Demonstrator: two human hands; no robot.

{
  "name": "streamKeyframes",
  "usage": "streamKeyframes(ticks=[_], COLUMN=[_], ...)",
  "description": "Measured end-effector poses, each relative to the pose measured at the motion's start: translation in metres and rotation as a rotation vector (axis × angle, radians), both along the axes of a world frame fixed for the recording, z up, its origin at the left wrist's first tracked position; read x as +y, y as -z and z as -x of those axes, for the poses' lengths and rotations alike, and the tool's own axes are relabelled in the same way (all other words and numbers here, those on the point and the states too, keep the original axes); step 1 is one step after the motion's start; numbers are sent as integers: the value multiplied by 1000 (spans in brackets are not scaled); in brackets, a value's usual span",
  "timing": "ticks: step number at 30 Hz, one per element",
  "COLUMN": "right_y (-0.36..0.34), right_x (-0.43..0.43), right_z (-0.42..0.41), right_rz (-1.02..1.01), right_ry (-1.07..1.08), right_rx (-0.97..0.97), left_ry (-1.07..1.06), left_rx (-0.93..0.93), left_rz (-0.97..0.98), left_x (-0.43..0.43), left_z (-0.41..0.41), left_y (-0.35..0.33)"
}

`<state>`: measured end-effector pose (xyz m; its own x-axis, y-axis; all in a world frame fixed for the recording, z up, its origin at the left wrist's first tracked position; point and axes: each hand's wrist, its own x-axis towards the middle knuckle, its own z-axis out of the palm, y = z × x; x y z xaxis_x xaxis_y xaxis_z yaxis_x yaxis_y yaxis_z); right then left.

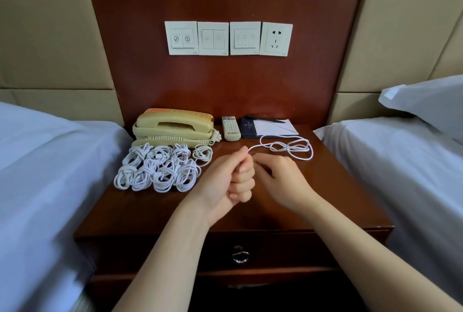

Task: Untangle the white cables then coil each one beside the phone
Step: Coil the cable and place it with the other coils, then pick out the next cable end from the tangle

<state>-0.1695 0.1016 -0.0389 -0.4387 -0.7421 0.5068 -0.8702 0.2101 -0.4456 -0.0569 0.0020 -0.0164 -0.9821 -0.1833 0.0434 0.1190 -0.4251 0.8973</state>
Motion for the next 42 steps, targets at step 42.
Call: streamKeyframes(ticks=[42], right_y=[19], right_x=[-13], right_z=[-7], right_rz=[-27], right_ry=[-116], right_rx=[-484], left_ry=[-115], left_rx=[52], left_rz=[-315], left_x=[0], left_z=[23], left_y=[10])
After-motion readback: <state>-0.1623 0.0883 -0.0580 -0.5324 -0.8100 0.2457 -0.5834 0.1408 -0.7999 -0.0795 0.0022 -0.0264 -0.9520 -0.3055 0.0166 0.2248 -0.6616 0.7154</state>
